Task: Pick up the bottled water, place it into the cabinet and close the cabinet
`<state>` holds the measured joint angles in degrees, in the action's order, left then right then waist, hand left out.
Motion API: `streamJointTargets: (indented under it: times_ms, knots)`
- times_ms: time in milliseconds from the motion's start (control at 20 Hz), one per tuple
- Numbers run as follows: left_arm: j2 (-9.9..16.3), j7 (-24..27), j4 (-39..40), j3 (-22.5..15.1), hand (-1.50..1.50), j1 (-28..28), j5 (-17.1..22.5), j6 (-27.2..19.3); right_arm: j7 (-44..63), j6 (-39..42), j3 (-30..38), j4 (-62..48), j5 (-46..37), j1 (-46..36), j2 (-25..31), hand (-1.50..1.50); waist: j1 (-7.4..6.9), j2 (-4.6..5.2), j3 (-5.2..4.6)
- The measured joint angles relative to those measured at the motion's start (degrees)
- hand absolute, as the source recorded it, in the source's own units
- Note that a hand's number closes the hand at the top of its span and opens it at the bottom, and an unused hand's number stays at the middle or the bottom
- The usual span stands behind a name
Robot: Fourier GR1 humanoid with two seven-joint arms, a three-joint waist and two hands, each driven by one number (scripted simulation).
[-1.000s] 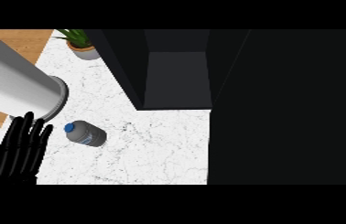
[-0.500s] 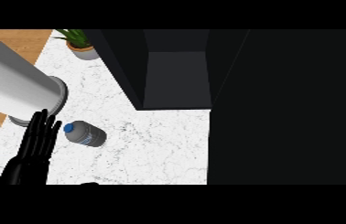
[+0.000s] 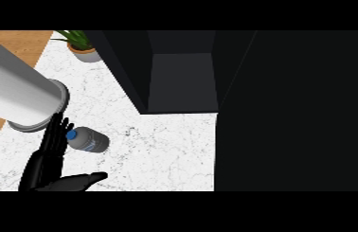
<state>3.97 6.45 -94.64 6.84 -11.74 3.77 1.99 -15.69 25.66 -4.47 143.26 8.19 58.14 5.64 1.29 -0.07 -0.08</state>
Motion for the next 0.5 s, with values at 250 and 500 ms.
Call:
streamJointTargets:
  times_ms: [250, 500]
  knots:
    - [0.06, 5.15, 9.57, 1.83, -1.5, 4.33, -0.09, 0.29, -2.17, 1.16, 0.33, 0.03, -0.27, 2.69, -0.08, -1.5, 0.02, 0.03, 0.0]
    - [0.79, 11.3, 18.62, 3.98, -1.5, 7.21, 0.02, 1.17, -4.3, 2.21, 1.17, -0.09, -0.39, 4.41, -0.27, -1.5, -0.13, 0.06, 0.0]
